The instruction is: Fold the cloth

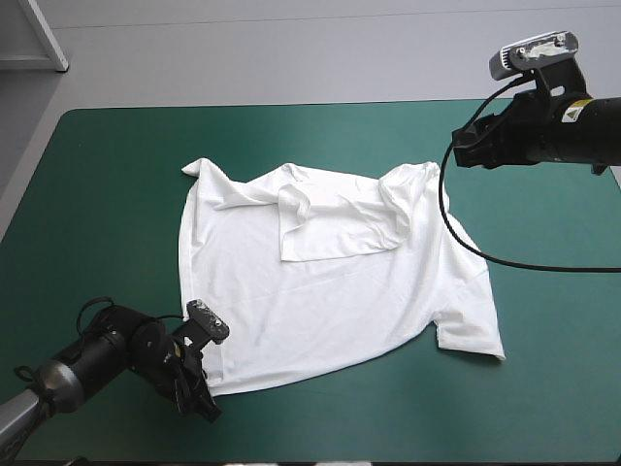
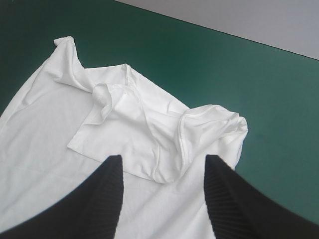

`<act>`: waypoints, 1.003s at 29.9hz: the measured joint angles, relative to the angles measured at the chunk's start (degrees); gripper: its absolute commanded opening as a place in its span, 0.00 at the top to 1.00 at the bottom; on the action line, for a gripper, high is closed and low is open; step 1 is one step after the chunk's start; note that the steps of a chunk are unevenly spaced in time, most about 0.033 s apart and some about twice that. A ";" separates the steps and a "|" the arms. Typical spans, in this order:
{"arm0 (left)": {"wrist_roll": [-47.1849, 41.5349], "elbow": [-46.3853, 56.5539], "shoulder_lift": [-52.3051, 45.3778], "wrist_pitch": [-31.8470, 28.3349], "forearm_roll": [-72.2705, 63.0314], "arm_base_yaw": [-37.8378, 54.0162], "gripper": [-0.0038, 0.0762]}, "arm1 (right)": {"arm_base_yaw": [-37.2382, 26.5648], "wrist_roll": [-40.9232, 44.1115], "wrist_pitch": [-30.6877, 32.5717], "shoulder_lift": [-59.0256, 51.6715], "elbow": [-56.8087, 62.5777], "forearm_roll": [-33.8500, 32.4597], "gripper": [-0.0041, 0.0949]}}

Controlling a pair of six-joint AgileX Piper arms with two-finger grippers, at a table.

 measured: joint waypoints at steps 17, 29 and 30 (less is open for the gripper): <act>-2.09 -17.65 1.70 -6.06 3.23 8.00 0.93 | 0.00 3.03 -1.09 -1.73 29.90 -9.59 0.53; 1.74 -17.86 1.88 -4.24 1.99 18.01 0.93 | 0.00 5.54 -12.55 -7.69 52.17 -13.95 0.36; 2.43 -17.86 1.88 -4.39 0.96 18.01 0.93 | 0.00 5.54 -13.11 -8.10 53.58 -13.95 0.33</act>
